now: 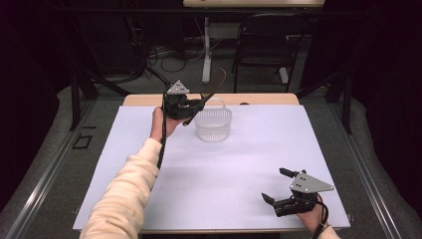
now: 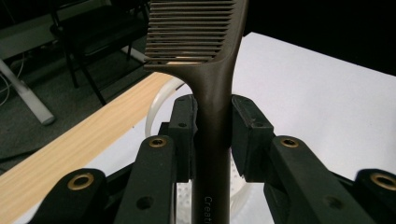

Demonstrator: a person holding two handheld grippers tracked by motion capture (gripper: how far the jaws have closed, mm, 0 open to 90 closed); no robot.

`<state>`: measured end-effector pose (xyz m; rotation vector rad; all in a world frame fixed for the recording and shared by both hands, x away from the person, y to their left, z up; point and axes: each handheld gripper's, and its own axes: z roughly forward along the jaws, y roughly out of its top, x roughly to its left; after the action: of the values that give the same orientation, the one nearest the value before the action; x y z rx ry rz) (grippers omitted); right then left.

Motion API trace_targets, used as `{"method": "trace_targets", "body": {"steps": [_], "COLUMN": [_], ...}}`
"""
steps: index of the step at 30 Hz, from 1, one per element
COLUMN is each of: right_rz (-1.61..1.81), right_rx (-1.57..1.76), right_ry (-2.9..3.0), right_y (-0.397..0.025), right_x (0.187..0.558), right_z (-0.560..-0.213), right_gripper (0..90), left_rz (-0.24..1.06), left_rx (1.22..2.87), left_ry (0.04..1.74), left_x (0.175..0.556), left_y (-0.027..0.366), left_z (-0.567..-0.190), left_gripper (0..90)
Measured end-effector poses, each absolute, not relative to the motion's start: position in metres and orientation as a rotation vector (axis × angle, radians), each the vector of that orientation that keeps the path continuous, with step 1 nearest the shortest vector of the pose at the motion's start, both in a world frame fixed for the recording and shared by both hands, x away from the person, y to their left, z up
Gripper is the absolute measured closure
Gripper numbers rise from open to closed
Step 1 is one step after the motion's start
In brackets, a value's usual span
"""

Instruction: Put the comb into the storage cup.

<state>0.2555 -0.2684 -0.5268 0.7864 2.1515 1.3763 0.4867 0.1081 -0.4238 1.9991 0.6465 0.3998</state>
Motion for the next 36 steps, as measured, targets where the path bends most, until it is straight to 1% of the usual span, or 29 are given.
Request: {"method": "trace_targets", "body": {"steps": [7,20,24,36], "right_rz": [1.375,1.374,1.376,1.378], "right_rx": [0.786,0.793,0.794,0.801], "right_ry": [2.16,2.157,2.156,2.157], "right_y": [-0.268,-0.269,-0.269,-0.269], "right_x": [0.256,0.256,0.256,0.256], "right_z": [-0.527,-0.527,-0.527,-0.527], "right_gripper": [0.0,0.0,0.0,0.0], "left_rz": [0.408,0.411,0.432,0.438], "left_rx": [1.985,1.968,1.988,1.985], "left_ry": [0.597,0.563,0.559,0.538], "left_x": [0.491,0.499,0.502,0.506], "left_y": [0.106,0.101,0.099,0.093], "left_z": [-0.422,-0.42,-0.422,-0.42], "left_gripper": [71.4,71.4,71.4,71.4]}}
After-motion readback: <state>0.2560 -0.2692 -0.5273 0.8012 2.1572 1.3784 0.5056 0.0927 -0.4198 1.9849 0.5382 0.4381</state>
